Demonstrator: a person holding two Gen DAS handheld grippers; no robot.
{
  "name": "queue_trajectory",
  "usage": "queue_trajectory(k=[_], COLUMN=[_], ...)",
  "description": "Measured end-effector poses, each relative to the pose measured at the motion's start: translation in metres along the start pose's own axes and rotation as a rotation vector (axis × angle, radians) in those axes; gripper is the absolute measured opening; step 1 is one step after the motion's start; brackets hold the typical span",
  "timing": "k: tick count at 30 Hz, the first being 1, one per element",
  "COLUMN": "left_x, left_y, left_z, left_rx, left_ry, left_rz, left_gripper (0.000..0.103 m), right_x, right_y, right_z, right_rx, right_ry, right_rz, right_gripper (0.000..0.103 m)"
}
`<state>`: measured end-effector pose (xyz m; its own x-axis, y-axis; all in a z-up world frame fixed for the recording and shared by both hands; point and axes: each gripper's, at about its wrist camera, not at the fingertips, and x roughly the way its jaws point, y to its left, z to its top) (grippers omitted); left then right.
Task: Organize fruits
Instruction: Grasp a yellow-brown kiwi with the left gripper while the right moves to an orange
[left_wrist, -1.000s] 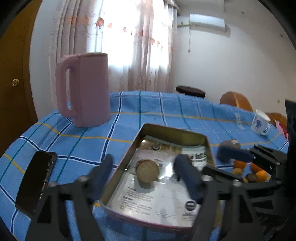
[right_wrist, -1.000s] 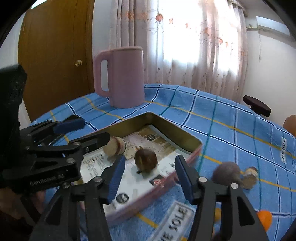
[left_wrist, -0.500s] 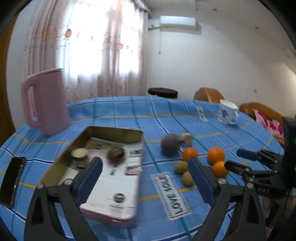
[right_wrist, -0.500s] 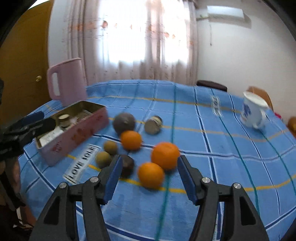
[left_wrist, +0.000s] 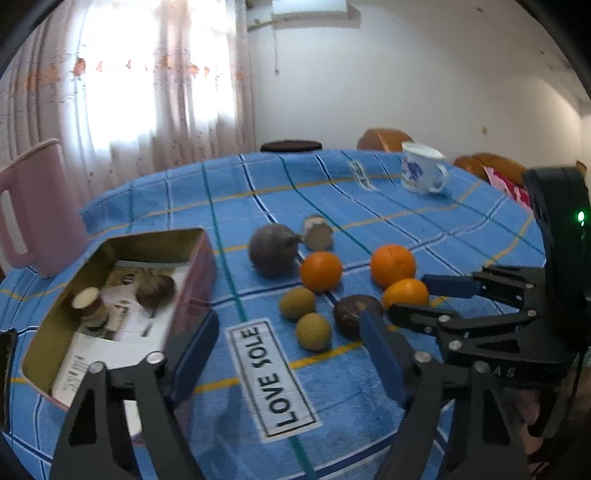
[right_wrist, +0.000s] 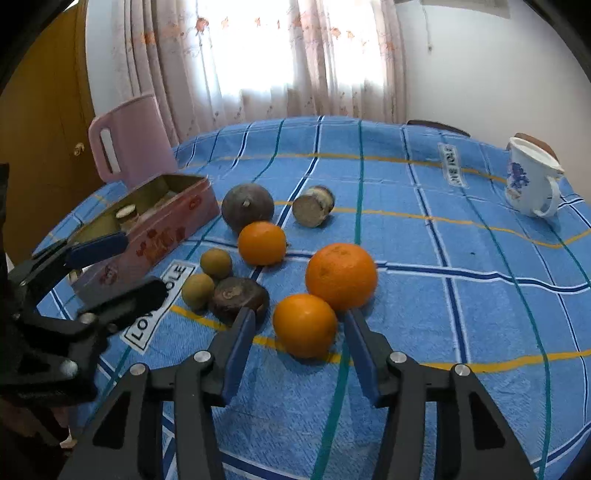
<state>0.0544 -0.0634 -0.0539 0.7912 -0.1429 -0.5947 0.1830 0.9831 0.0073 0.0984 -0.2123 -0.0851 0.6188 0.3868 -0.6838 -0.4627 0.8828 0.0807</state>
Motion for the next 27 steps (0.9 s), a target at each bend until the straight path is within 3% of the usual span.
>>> queue_trajectory(k=[4, 18, 21, 24, 27], left_x=[0.011, 0.038, 0.041, 0.040, 0.040], left_y=[-0.001, 0.001, 0.004, -0.002, -0.007], left_z=[-0.001, 0.003, 0.002, 0.002, 0.003], left_rx=[-0.016, -0.059, -0.081, -0.052, -0.027], left_ry=[0.055, 0.172, 0.184, 0.181, 0.185], left_rz=[-0.050, -0.078, -0.100, -0.102, -0.097], left_gripper=[0.054, 0.050, 0.044, 0.030, 0.028], right_x=[0.001, -0.002, -0.001, -0.002, -0.003], right_y=[-0.005, -0.003, -0.004, -0.003, -0.002], right_z=[-0.001, -0.002, -0.002, -0.002, -0.002], right_rx=[0.027, 0.016, 0.020, 0.014, 0.009], right_ry=[0.005, -0.008, -0.006, -0.011, -0.017], right_rz=[0.029, 0.030, 0.033, 0.027, 0.023], right_gripper=[0.040, 0.039, 0.039, 0.038, 0.038])
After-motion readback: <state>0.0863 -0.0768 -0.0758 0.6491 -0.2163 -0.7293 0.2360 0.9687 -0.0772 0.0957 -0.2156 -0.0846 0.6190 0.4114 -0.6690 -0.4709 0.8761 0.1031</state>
